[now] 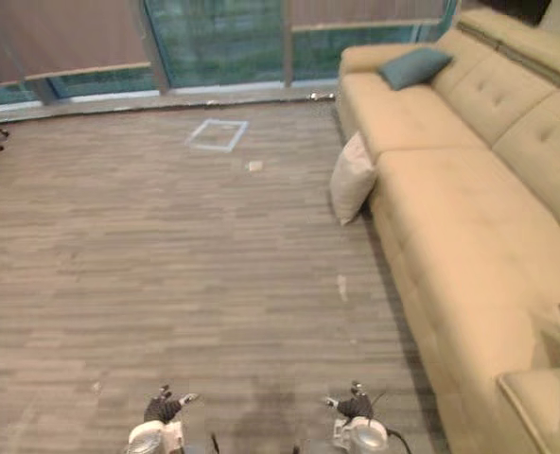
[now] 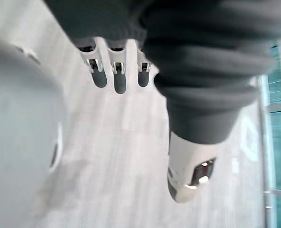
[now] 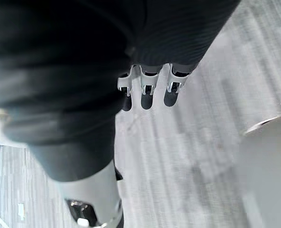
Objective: Pick up cushions and gather them together orderly.
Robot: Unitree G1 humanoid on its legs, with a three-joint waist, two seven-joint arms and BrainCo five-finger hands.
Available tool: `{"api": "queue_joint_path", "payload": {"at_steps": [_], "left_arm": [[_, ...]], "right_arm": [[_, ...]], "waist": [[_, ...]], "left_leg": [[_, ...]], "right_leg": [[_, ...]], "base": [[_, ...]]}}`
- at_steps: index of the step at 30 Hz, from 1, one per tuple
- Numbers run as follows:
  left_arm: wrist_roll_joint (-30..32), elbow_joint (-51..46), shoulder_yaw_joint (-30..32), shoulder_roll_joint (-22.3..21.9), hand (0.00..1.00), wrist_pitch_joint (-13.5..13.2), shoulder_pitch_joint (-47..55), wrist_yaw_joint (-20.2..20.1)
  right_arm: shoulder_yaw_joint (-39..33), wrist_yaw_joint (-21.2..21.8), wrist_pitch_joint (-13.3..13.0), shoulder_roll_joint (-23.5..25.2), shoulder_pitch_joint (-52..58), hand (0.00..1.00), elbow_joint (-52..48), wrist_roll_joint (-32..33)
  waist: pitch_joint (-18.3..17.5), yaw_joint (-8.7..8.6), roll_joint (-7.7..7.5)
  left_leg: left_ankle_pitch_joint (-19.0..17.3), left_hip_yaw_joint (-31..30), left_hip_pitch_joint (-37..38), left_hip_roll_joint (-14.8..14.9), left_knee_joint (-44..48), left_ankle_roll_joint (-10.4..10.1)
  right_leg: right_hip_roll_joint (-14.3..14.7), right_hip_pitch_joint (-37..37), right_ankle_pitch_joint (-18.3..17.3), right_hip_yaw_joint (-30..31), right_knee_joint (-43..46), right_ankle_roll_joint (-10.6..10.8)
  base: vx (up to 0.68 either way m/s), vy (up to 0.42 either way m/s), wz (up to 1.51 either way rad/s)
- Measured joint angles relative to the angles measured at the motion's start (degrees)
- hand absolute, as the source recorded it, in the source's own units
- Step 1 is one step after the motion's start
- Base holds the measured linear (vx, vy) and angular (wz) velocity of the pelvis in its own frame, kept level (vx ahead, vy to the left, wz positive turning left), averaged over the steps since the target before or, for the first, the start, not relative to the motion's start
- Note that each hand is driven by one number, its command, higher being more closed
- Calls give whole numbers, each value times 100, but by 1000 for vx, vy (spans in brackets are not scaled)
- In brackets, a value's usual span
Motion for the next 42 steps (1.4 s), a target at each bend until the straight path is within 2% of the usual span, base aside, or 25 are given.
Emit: {"api": "queue_joint_path", "payload": {"at_steps": [2,4,5,6,7,9,10,11,12,14,15,19,21,23,24,26,27,28,29,30,32,35,40,41,42], "left_arm": [[-2,-51,15,-14,0,-6,-7,3],[-51,-71,79,-70,0,-14,21,24],[-86,-43,78,-69,0,-10,45,27],[-148,6,124,100,0,2,46,21],[-149,24,126,128,0,4,24,26],[-139,40,129,209,0,0,29,31],[-146,43,129,229,0,1,29,31],[-143,113,121,279,0,8,19,36],[-122,238,116,300,0,34,-38,39],[-95,424,5,300,0,67,-83,56],[-96,447,-241,287,0,69,-146,112],[-97,630,-458,200,0,101,-298,114],[-96,652,-513,92,0,117,-342,99],[-80,678,-496,14,0,117,-317,11],[-75,738,-480,-27,0,117,-367,7],[1,786,-537,-140,0,115,-369,-25],[32,796,-491,-139,0,116,-383,-23],[33,793,-441,-137,0,118,-393,-26],[39,752,-365,-133,0,116,-342,-26],[44,627,-199,-138,0,114,-332,-24],[31,450,-72,-105,0,104,-294,-15],[24,194,-37,-121,0,6,-226,-14],[-9,16,23,-152,0,-107,-176,13],[-61,25,18,-152,0,-114,-177,16],[-108,50,-5,-152,0,-109,-148,15]], "right_arm": [[25,-7,-10,27,-36,0,-14,-1],[30,-32,-47,27,-28,0,-24,-2],[44,-49,-48,18,-22,0,6,-3],[47,-67,-22,160,-9,0,67,-7],[39,-67,-36,213,22,0,33,-7],[40,-62,-47,293,97,0,42,-13],[43,-63,-48,302,104,0,52,-15],[81,-55,-52,315,111,0,64,-21],[104,-47,-85,300,102,0,63,-23],[110,-41,-133,262,186,0,43,-19],[90,-44,-171,200,224,0,-173,-22],[-19,-62,-231,155,155,0,-288,-22],[-17,-62,-202,85,188,0,-278,-21],[-11,-55,-196,36,205,0,-223,-9],[-8,-45,-197,19,133,0,-186,-13],[-16,-23,-155,-48,33,0,-186,-35],[-19,1,-133,-76,5,0,-172,-42],[-13,9,-116,-83,12,0,-172,-43],[-11,10,-83,-95,23,0,-175,-44],[15,5,-60,-83,14,0,-160,-35],[197,5,-47,-50,-2,0,-140,-13],[226,4,-21,-6,102,0,-138,-12],[184,-44,20,20,105,0,-136,-15],[192,-55,18,20,127,0,-135,-14],[193,-60,18,32,237,0,-112,-15]], "waist": [[0,50,-22],[-30,169,25],[-32,248,15],[-157,252,-228],[-203,205,-308],[-228,273,-485],[-217,278,-519],[-204,271,-562],[-197,246,-556],[-219,144,-473],[-201,109,-378],[-135,-114,-358],[-135,-141,-367],[-157,-200,-448],[-143,-238,-340],[-192,-271,-99],[-178,-352,-20],[-162,-368,7],[-107,-344,53],[-56,-306,83],[-20,-200,-25],[-61,-34,-105],[-48,67,-131],[-61,105,-111],[-131,192,-74]], "left_leg": [[53,110,-262,-349,-1428,33],[523,11,-420,-800,-3173,118],[1103,-139,-414,-878,-3243,325],[1113,-135,-373,-1116,-3190,503],[1028,-115,-370,-1170,-3153,576],[258,-9,-162,-1264,-2516,741],[128,19,-51,-1309,-2478,751],[-142,91,293,-1445,-2504,713],[-316,87,589,-1540,-2576,679],[-458,71,1226,-1668,-2967,637],[-487,41,1819,-1721,-3482,628],[-577,-133,2660,-1680,-4089,527],[-610,-151,3168,-1653,-4408,471],[-753,-298,3590,-1652,-4489,240],[-743,-356,3650,-1588,-4459,248],[-552,-476,3458,-1313,-3712,7],[-316,-661,3017,-1020,-2463,-240],[-22,-776,2743,-867,-1770,-342],[691,-963,2148,-540,-315,-610],[673,-871,1636,-199,931,-526],[427,-554,1136,3,1412,-235],[78,-116,313,-67,194,-78],[144,-521,-236,-837,-2581,-99],[308,-478,-247,-905,-2930,25],[930,-477,-205,-872,-2915,245]], "right_leg": [[-154,411,-76,119,-346,135],[-246,807,-199,399,-617,328],[-262,897,-247,597,-598,384],[-502,924,-161,825,-486,283],[-560,842,-46,902,-365,252],[-708,566,580,1306,811,821],[-735,450,726,1348,1201,925],[-798,-71,1249,1512,2561,1449],[-789,-561,1370,1482,3610,1689],[-780,-1358,1125,1140,4748,1514],[-768,-2165,799,676,4933,1174],[-751,-3240,469,-118,3313,765],[-569,-3314,924,-377,1409,518],[-403,-3335,2052,-121,880,78],[-369,-3374,1772,-170,1169,111],[-317,-3385,1130,-296,1711,-45],[-249,-3145,821,-385,1774,-81],[-185,-2977,714,-404,1735,-104],[-1,-2548,582,-379,1518,-156],[218,-2003,490,-289,1211,-261],[311,-1303,361,-84,760,-380],[306,-581,290,343,138,-310],[88,293,-90,983,-285,175],[37,470,-203,1130,-330,368],[57,576,-350,1366,-202,508]], "base": [[624,152,-44],[735,270,-71],[848,391,-68],[718,334,-36],[854,425,-9],[613,309,-12],[517,232,-25],[477,188,-19],[693,262,-15],[582,180,2],[514,118,8],[507,17,28],[686,-125,43],[735,-194,37],[649,-211,15],[531,-219,14],[472,-226,18],[682,-309,7],[653,-251,-31],[637,-216,-49],[470,-96,-79],[428,-16,-74],[586,193,-75],[822,433,-103],[821,439,-110]]}}
